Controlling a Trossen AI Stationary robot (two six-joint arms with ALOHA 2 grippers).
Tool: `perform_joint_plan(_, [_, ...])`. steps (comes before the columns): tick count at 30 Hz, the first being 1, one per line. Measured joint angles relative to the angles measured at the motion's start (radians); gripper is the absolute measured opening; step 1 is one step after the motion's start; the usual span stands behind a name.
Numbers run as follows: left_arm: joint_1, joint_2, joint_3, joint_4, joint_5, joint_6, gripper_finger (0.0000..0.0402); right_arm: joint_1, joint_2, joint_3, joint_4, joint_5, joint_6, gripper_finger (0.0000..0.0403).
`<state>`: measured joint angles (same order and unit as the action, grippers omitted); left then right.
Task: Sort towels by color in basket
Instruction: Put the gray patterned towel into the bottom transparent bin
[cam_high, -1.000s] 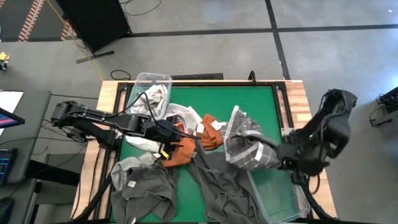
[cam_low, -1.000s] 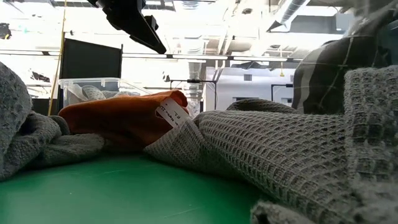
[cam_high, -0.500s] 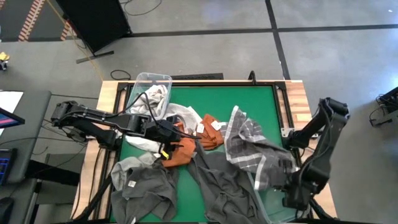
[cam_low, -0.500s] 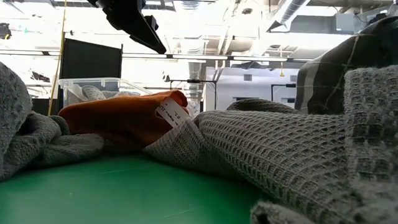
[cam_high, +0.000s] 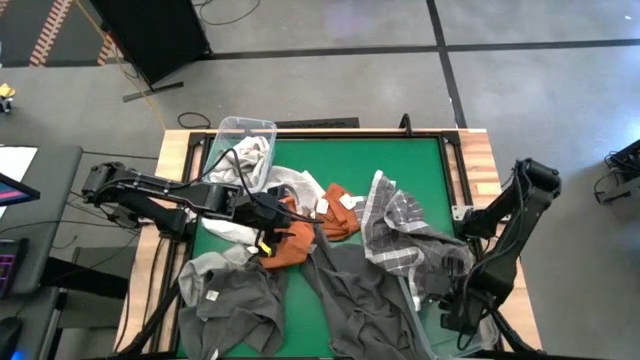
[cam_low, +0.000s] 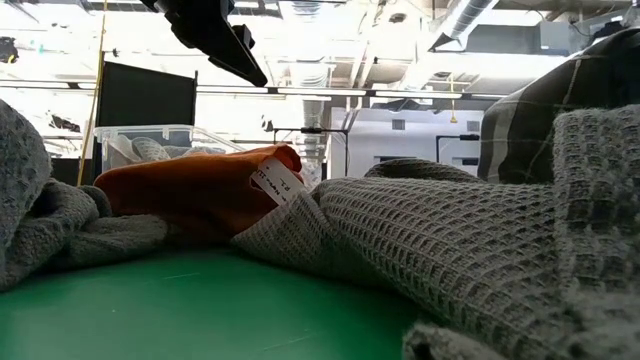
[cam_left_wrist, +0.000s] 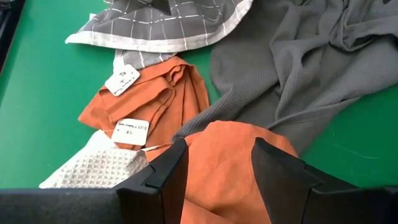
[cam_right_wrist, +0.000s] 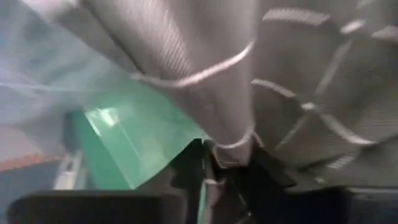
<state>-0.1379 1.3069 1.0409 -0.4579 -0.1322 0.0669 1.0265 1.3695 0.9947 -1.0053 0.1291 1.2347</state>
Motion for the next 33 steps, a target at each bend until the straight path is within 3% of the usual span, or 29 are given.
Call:
perform_joint_plan(6, [0.000,0.000,0.000,0.000,0.000,0.000,0.0167,-0.033,-0.151,0.000,0.012,0.009,0.015,0.0222])
perform_joint_plan(10, [0.000,0.000,0.000,0.000,0.000,0.000,0.0167,-0.060,-0.258,0.000,0.023,0.038,0.002,0.0258])
perform_joint_plan(16, [0.000,0.000,0.000,0.000,0.000,0.000,0.0167,-0.139,-0.402,0.001,0.077,0.167,-0.190,0.0267])
perform_joint_plan(22, [0.000,0.000,0.000,0.000,0.000,0.000,0.0167,-0.318,-0.480,0.008,0.068,0.290,-0.481,0.0267])
perform_joint_plan(26, [0.000,0.000,0.000,0.000,0.000,0.000,0.0167,-0.476,-0.473,0.008,0.038,0.261,-0.621,0.0268])
perform_joint_plan(33, [0.000,0.000,0.000,0.000,0.000,0.000,0.0167,-0.707,-0.374,0.008,0.026,0.042,-0.771,0.0268])
